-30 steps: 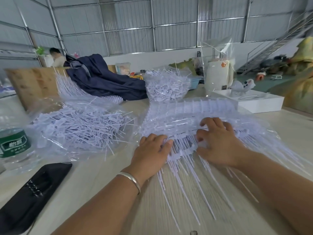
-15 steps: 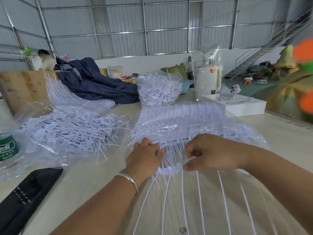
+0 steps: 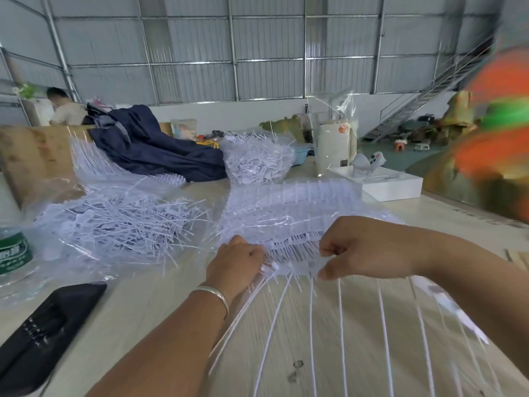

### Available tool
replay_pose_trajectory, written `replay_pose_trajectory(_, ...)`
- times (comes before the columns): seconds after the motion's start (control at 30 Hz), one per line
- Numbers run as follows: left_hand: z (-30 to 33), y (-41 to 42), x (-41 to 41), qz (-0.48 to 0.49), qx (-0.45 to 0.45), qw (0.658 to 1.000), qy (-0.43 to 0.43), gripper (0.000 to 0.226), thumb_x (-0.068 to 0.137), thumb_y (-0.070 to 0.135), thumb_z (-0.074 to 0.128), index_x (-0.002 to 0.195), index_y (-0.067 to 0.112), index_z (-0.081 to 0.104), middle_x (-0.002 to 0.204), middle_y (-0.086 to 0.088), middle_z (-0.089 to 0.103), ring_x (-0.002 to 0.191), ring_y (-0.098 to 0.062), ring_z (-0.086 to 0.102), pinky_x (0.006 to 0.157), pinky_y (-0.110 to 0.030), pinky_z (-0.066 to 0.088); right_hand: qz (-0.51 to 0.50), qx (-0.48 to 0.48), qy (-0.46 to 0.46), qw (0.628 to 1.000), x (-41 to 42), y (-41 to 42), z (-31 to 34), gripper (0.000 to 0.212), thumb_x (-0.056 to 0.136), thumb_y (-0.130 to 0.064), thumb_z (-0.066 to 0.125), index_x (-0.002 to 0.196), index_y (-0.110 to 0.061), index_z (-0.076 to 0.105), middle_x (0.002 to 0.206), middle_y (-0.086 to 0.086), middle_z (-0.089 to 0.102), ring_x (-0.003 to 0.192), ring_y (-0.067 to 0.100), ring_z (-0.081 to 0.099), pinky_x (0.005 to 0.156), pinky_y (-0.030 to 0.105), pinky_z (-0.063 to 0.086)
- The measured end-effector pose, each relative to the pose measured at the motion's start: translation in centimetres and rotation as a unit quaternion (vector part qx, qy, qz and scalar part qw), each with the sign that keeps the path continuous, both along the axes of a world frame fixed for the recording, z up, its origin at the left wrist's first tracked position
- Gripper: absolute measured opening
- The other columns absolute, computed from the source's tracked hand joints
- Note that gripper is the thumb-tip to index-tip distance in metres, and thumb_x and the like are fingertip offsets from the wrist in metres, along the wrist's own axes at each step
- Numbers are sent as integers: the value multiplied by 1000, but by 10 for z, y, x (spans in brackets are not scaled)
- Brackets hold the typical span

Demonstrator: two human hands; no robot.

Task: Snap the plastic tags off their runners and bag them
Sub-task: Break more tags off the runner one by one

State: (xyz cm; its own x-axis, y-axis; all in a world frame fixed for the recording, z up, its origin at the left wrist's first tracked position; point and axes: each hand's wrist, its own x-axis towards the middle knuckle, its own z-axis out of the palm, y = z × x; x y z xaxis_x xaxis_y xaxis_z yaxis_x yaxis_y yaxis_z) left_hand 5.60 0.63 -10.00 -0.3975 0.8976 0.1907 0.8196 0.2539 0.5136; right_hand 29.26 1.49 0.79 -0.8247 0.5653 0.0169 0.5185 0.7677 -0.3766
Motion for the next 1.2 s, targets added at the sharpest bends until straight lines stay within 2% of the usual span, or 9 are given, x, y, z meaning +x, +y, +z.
replay_pose_trajectory(0.17, -6, 1, 0, -2, 12, 999, 30, 39, 100, 43, 32, 97, 26, 68, 116, 8, 51, 105, -19, 50, 91, -40, 47, -44, 5, -17, 999, 8, -13, 2, 43, 83, -27, 69, 51, -17, 43, 55, -1, 38, 52, 14, 36, 56, 30, 30)
replay_pose_trajectory(0.37, -11, 1, -11, 15, -41, 988, 149, 37, 101, 34, 32, 131, 31, 54, 138, 6, 39, 120, -27, 35, 94, -33, 40, -68, 21, -15, 997, 42, -25, 38, 38, 80, -39, 71, 51, -20, 56, 46, -7, 45, 42, 4, 39, 46, 17, 32)
replay_pose_trajectory(0.53, -14, -1, -12, -5, -42, 991, 128, 41, 97, 36, 36, 136, 40, 47, 139, 12, 38, 122, -21, 31, 91, -32, 38, -77, 38, 9, 996, 60, -9, 64, 28, 91, -31, 62, 68, -16, 63, 51, 0, 53, 48, 11, 47, 54, 26, 39)
replay_pose_trajectory(0.77, -1, 2, -13, -6, -89, 991, 95, 28, 89, 30, 50, 114, 29, 63, 125, -3, 52, 112, -26, 52, 95, -36, 46, -30, 50, 142, 988, 33, 15, 95, 18, 92, -32, 61, 79, -27, 72, 56, -11, 57, 51, -1, 48, 50, 11, 36)
replay_pose_trajectory(0.83, 9, 2, -17, 1, -57, 998, 28, 29, 92, 31, 55, 118, 21, 64, 122, -8, 59, 108, -26, 59, 94, -35, 49, -29, 45, 120, 991, 17, 27, 87, 18, 95, -28, 59, 82, -24, 71, 59, -22, 60, 58, -3, 52, 57, 13, 38)
replay_pose_trajectory(0.9, 21, -4, -16, -18, 57, 985, -163, 29, 96, 31, 56, 113, 12, 68, 102, -8, 67, 85, -16, 66, 72, -25, 55, -45, 57, 60, 996, -2, 42, 70, 20, 97, -30, 56, 84, -21, 68, 65, -21, 61, 70, 1, 54, 66, 17, 41)
replay_pose_trajectory(0.97, 35, -11, -15, -34, 138, 880, -452, 35, 101, 36, 46, 100, 8, 68, 76, -7, 70, 53, -10, 54, 41, -18, 39, -56, 132, -68, 987, -20, 56, 52, 24, 99, -34, 49, 85, -19, 62, 74, -14, 53, 79, 11, 52, 74, 25, 39)
replay_pose_trajectory(1.03, 43, -15, -19, -62, 128, 792, -594, 49, 102, 49, 32, 92, 11, 61, 71, -10, 72, 46, -11, 49, 38, -17, 31, -54, 204, -195, 958, -35, 65, 40, 27, 102, -37, 41, 88, -18, 54, 77, -10, 46, 82, 16, 49, 77, 28, 38)
replay_pose_trajectory(1.2, 48, -11, -23, -48, 138, 847, -511, 24, 90, 32, 65, 76, 15, 58, 56, -4, 55, 41, -8, 39, 34, -17, 24, -52, 339, -269, 900, -56, 73, 36, 24, 105, -40, 28, 91, -22, 37, 89, -7, 47, 83, 14, 45, 73, 32, 38)
